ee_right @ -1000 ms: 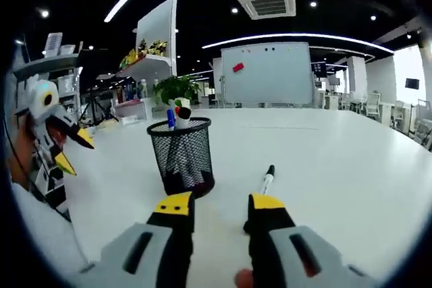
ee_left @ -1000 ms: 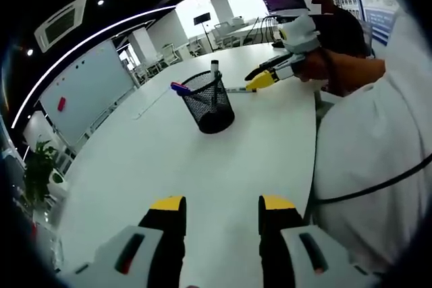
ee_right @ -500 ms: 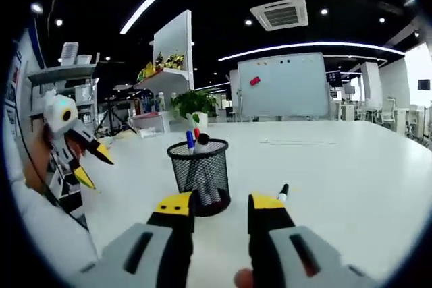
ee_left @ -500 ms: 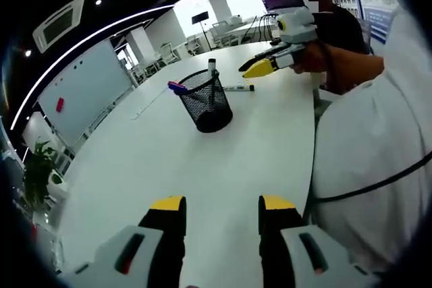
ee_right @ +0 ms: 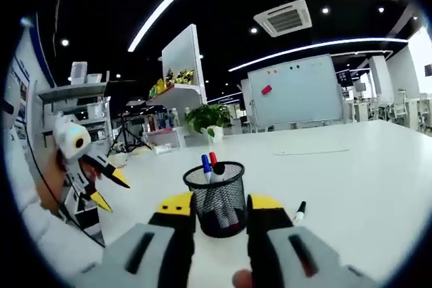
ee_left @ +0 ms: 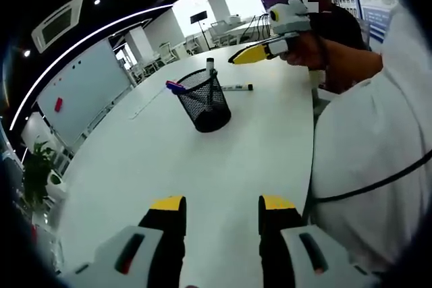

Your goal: Pick up the whiteboard markers from the pen holder and place them facing the whiteboard neatly

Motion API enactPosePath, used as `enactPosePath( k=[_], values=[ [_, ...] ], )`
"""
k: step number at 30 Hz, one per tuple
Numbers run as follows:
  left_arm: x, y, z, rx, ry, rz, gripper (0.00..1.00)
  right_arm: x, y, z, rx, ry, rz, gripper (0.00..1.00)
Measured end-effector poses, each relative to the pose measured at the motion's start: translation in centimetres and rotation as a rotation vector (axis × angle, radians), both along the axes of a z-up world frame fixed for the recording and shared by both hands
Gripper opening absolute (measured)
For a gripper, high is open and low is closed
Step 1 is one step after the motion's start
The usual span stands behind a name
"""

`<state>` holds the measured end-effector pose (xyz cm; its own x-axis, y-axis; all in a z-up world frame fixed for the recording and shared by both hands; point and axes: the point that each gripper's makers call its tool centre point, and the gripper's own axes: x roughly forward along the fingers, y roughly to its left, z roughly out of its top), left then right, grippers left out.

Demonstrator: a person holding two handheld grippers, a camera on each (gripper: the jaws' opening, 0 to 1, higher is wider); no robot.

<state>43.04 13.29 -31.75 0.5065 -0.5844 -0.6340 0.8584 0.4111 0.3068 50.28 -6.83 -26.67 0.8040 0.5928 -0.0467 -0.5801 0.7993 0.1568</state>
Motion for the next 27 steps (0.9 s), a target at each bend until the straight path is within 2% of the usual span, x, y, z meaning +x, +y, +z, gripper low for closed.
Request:
enactPosePath(
  k=[7, 15, 27],
  values=[
    [0.0, 0.1, -0.2, 0.003, 0.003, -0.001, 0.45, 0.3, 0.4, 0.4, 0.008, -0.001, 0.012, 0.27],
    [-0.1, -0.1, -0.2, 0.003, 0.004, -0.004, 0.45, 0.8, 1.1, 1.7, 0.047, -0.016, 0.032, 0.27],
    [-0.2, -0.2, -0.4, 0.009, 0.009, -0.011, 0.45, 1.9, 1.8, 2.0, 0.082, -0.006, 0.043, 0.25]
  ],
)
